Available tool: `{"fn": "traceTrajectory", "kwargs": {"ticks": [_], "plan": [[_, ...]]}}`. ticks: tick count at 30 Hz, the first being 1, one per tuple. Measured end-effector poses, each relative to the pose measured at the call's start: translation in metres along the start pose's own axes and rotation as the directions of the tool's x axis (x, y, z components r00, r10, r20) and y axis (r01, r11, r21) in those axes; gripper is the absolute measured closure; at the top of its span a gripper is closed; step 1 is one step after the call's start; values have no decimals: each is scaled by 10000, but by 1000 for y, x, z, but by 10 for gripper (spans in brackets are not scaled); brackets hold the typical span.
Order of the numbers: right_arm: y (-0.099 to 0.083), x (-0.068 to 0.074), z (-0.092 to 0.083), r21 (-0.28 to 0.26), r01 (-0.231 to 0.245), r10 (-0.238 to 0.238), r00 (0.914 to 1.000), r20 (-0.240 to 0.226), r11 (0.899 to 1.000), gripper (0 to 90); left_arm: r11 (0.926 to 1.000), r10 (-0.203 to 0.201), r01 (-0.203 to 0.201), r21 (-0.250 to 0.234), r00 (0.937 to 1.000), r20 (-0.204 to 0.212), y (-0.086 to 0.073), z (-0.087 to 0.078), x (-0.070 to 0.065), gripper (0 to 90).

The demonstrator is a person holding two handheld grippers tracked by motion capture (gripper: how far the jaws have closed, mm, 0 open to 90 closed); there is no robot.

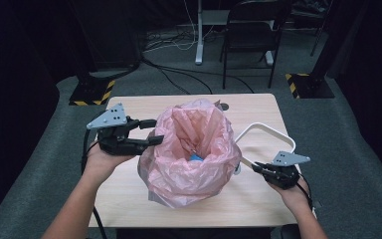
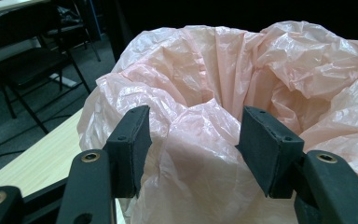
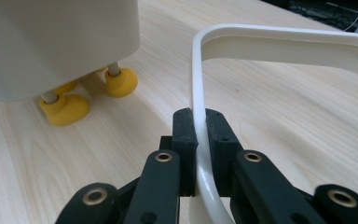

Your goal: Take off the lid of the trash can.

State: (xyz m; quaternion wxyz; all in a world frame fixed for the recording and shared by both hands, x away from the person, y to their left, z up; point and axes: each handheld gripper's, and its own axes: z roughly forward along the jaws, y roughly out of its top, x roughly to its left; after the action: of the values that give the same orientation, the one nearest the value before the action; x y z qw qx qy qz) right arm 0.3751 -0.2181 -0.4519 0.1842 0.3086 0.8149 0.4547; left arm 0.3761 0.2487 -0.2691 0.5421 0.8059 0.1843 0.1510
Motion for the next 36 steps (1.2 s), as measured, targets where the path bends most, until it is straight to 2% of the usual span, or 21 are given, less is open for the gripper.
{"fn": "traceTrajectory", "kwargs": {"ticks": [6, 12, 22, 26, 30, 36], "plan": [[-9, 1, 10, 513, 155, -145, 9997, -195, 9986, 835, 10000, 28, -28, 16, 10000, 17, 1, 0, -1, 432], [-13, 3, 16, 714, 231, -209, 9993, -310, 9972, 835, 10000, 26, -25, -31, 10000, 43, 2, 1, -2, 432], [-23, -3, 26, 1027, -287, 349, 9977, -587, 9943, 831, 10000, 41, -41, -41, 10000, 38, 1, 1, -2, 432], [-27, -3, 30, 1396, -210, 296, 9977, -603, 9900, 834, 9999, 71, -71, -73, 10000, 44, 1, 1, -3, 432], [-29, -5, 31, 1497, -398, 503, 9965, -668, 9879, 837, 10000, 68, -67, -44, 10000, 44, 1, 1, -3, 432], [-30, -4, 32, 1616, -404, 518, 9964, -669, 9860, 837, 10000, 40, -40, -45, 10000, 28, 0, 1, -2, 431]]}}
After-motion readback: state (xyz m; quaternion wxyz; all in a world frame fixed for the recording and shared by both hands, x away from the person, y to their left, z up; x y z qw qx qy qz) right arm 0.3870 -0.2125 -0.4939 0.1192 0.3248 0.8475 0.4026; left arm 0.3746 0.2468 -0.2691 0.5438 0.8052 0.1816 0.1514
